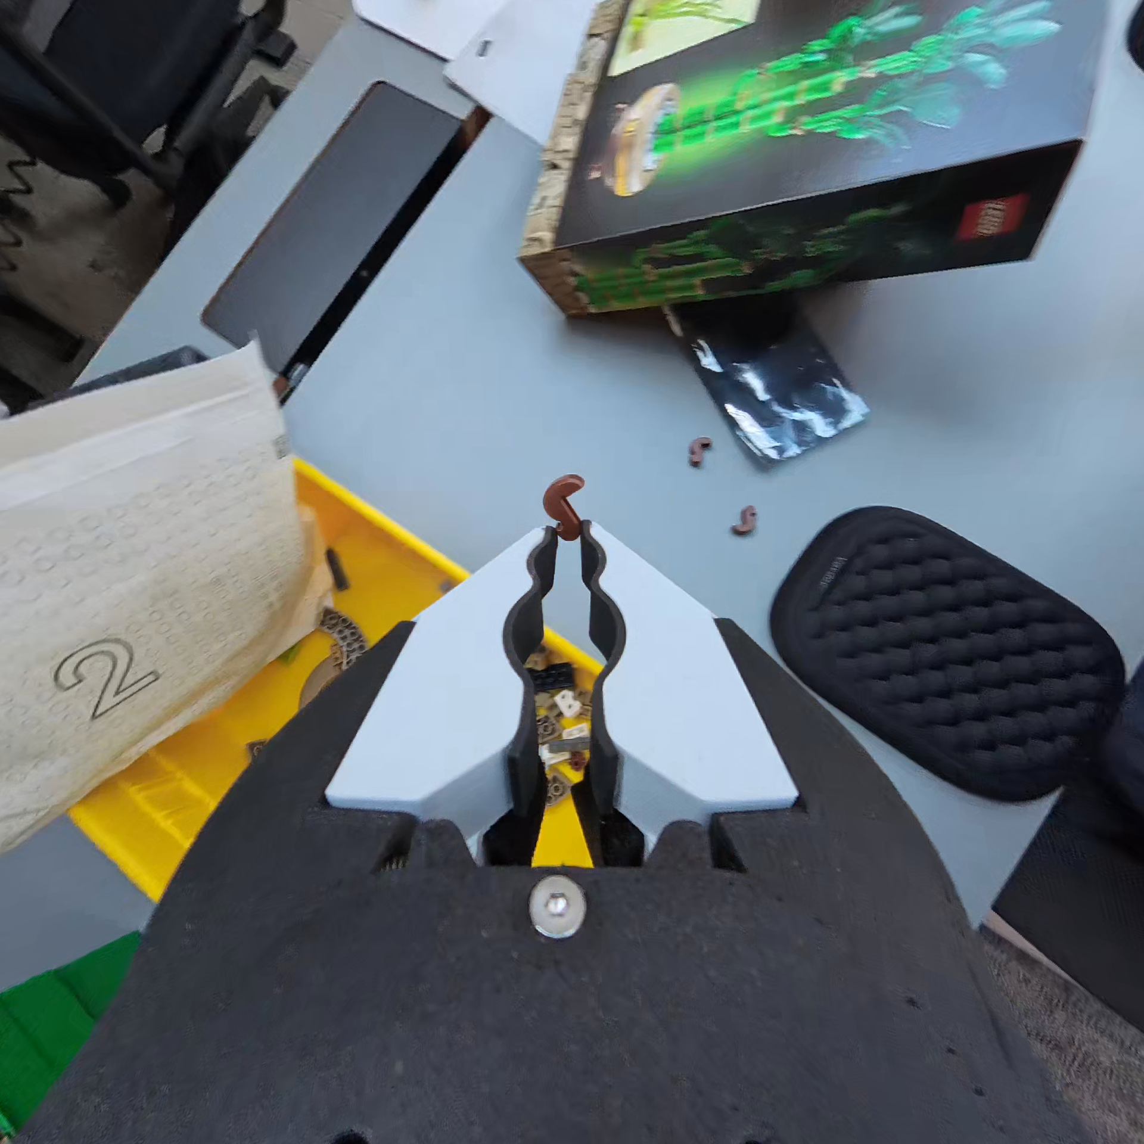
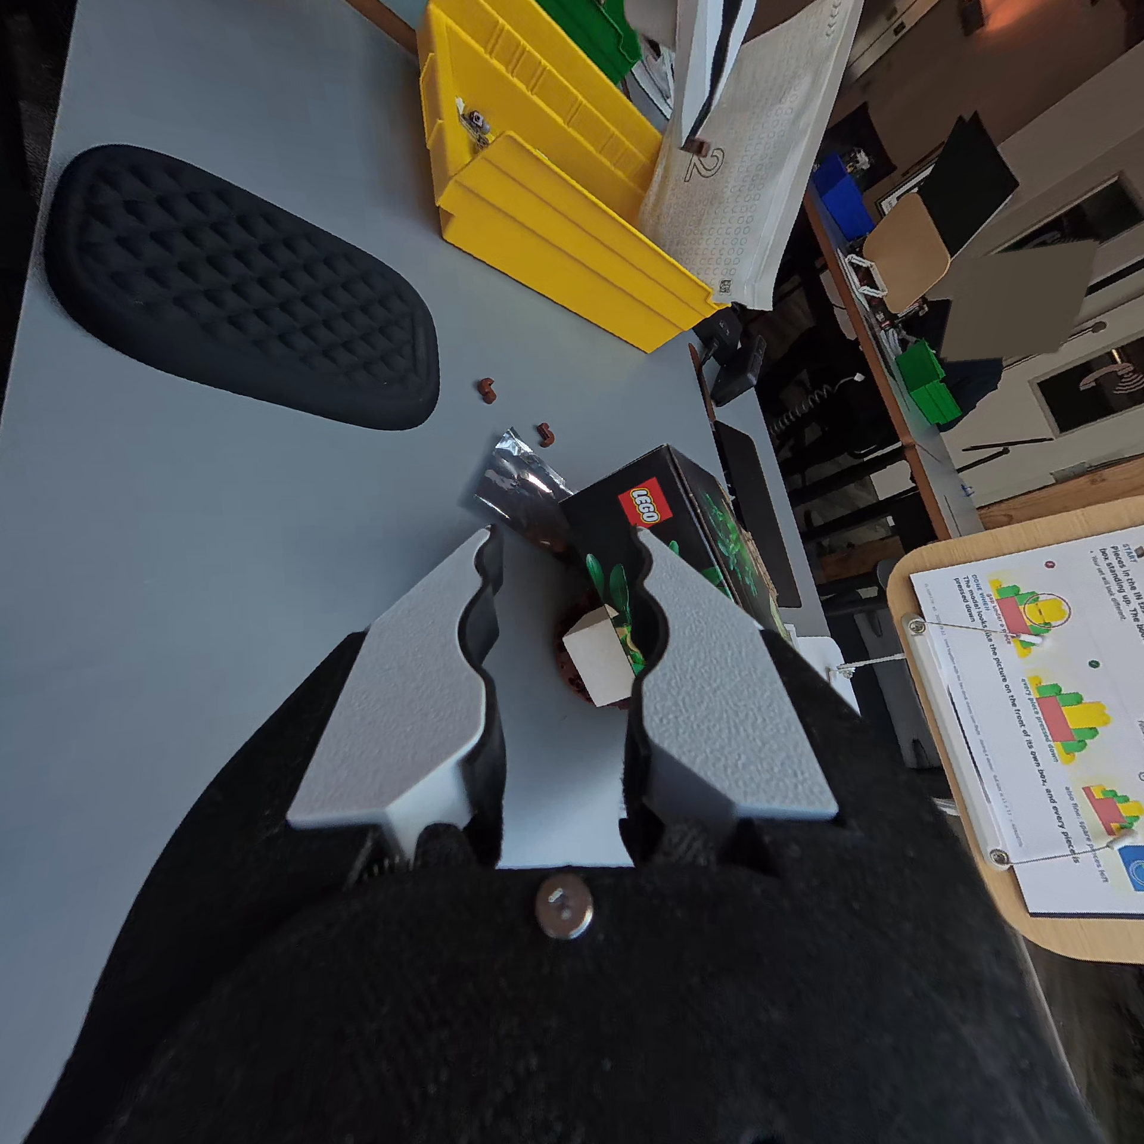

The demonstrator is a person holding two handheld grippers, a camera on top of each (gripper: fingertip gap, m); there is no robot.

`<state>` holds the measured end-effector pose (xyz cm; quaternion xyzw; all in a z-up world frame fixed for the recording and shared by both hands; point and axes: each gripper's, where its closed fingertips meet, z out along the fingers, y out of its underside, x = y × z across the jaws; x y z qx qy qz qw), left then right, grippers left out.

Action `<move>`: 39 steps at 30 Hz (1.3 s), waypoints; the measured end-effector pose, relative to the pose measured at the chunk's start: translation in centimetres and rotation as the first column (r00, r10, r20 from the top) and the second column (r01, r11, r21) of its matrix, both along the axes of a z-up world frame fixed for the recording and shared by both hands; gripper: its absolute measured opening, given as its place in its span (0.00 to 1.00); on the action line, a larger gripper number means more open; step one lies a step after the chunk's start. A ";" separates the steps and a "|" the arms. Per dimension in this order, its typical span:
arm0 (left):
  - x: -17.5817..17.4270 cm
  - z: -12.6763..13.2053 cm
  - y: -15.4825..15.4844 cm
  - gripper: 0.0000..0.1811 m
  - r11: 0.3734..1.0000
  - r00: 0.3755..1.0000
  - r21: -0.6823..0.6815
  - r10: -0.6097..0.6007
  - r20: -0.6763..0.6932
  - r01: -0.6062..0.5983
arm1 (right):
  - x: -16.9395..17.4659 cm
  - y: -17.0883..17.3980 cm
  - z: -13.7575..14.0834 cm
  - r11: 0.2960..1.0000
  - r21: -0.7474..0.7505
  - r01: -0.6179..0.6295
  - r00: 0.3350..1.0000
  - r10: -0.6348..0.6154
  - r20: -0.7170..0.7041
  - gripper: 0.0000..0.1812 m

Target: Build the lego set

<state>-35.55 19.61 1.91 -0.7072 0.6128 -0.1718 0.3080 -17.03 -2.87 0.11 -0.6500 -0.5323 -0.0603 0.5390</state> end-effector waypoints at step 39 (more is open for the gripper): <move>11.8 -5.3 -7.5 0.32 0.955 0.970 0.245 -0.204 0.131 0.168 | 12.4 1.5 -1.3 0.974 0.163 0.156 0.967 -0.184 0.174 0.48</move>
